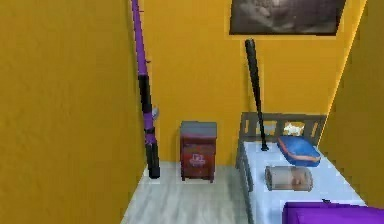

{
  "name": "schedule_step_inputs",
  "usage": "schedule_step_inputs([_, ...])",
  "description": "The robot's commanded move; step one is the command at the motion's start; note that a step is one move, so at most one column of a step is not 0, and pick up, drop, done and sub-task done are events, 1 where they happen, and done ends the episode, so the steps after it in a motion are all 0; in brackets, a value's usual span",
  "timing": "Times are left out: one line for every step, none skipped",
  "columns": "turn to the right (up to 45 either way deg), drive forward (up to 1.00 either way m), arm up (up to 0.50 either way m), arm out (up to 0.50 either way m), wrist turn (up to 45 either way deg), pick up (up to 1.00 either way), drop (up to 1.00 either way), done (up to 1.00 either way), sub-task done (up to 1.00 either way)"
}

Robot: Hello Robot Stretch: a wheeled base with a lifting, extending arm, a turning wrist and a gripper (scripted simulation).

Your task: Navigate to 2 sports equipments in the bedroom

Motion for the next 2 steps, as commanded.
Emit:
schedule_step_inputs([0.0, 1.0, 0.0, 0.0, 0.0, 0.0, 0.0, 0.0, 0.0])
schedule_step_inputs([-39.0, 0.0, 0.0, 0.0, 0.0, 0.0, 0.0, 0.0, 0.0])
